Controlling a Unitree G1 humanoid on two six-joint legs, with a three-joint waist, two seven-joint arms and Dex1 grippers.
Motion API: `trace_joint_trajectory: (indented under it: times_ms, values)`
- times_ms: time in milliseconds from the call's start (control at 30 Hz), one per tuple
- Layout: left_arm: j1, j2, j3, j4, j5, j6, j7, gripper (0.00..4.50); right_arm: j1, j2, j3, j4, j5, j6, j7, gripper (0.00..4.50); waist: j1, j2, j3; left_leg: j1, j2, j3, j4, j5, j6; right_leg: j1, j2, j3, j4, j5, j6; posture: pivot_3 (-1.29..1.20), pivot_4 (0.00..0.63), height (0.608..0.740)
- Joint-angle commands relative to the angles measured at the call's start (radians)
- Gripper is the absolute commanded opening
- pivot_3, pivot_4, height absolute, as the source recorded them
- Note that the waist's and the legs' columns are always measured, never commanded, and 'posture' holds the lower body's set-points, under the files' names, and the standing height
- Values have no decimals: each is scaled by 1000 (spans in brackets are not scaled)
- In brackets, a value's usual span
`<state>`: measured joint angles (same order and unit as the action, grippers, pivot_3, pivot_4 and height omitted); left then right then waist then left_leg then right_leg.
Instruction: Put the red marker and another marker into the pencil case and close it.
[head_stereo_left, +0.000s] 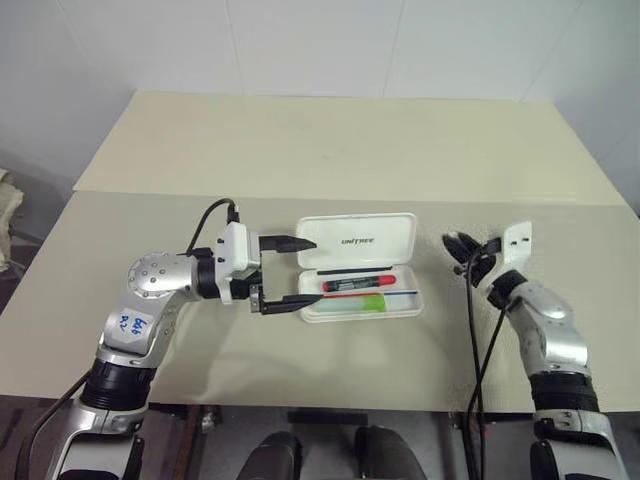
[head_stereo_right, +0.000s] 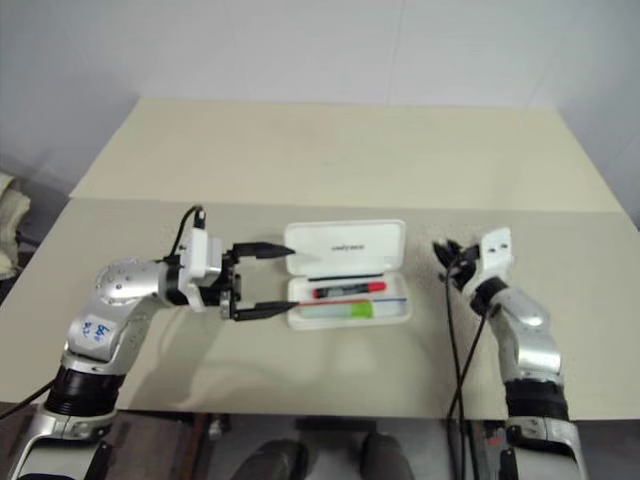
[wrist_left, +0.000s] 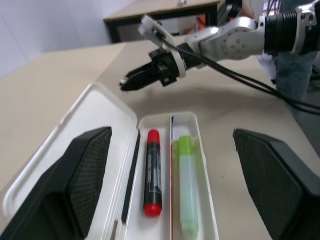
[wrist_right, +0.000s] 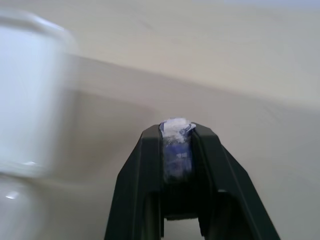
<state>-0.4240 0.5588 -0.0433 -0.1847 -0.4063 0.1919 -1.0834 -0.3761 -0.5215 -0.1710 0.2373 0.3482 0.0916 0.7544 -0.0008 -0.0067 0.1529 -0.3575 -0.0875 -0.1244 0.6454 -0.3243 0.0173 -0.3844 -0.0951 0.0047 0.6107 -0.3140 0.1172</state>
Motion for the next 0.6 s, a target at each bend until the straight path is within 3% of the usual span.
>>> trace_joint_trajectory:
  times_ms: [33, 267, 600]
  values:
    - [19, 0, -5, -5, 1, -38, -13, 4152, 52, -119, 76, -121, 37, 3, 274, 391, 4, 0, 0, 0, 0, -1, 0, 0, 0, 0, 0, 0, 0, 0, 0, 0, 150, 740]
    - [61, -11, -23, -5, 17, -76, -6, 4152, 29, -189, 121, -116, 80, -31, 542, 391, 3, 0, 0, 0, -1, -1, 1, -1, 1, 3, -1, 0, -4, 0, 0, 0, 150, 740]
    - [75, -21, -35, -29, 24, -72, 26, 4152, -113, -121, 211, 71, 7, -160, 670, 391, 5, 0, 0, 0, 0, -1, 1, 0, 0, 3, -1, 0, -5, 0, 0, 0, 150, 740]
